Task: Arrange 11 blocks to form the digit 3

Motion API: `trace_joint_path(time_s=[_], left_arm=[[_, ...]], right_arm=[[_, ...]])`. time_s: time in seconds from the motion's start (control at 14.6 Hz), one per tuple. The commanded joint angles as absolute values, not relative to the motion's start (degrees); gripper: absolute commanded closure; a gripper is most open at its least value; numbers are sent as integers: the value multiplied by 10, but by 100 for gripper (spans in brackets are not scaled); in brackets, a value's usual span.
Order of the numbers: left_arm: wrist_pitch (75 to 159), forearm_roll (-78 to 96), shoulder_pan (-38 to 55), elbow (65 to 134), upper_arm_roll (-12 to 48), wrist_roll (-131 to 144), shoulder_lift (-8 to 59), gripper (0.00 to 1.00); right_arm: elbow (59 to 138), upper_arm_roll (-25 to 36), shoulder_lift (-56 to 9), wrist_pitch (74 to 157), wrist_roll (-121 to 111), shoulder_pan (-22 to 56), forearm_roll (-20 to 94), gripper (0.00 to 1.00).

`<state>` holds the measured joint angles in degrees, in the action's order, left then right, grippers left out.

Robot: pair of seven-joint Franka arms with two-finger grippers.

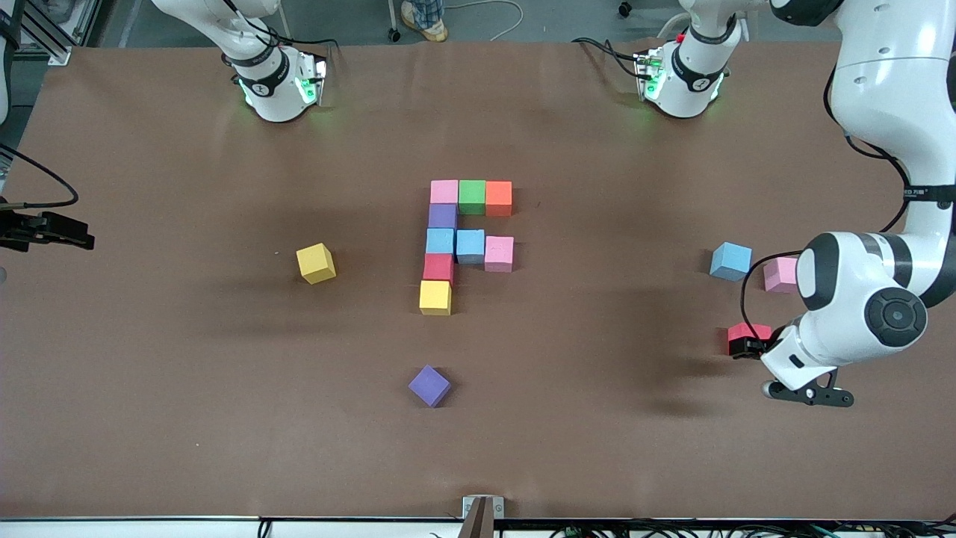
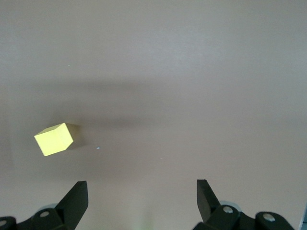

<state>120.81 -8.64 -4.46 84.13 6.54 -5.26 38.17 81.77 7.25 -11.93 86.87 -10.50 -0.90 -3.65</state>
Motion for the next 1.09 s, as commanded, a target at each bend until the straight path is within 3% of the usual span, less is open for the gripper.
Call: trace_joint_path(time_s=[0.0, 0.27, 0.89, 0.96, 1.03], left_arm=[[1214, -83, -52, 832, 67, -77, 395, 0], [1214, -81, -55, 846, 67, -73, 403, 0], [1223, -83, -66, 874, 66, -75, 430, 2], [1223, -83, -68, 875, 65, -76, 430, 11], [1223, -83, -72, 879, 66, -75, 428, 26]], right_arm=[[792, 73, -115, 851, -99, 14, -70, 0], [722, 72, -114, 774, -101, 23, -69, 0], [718, 76, -106, 724, -105, 24, 8, 0], [719, 76, -105, 722, -105, 24, 5, 0], [719, 76, -105, 722, -105, 24, 5, 0]])
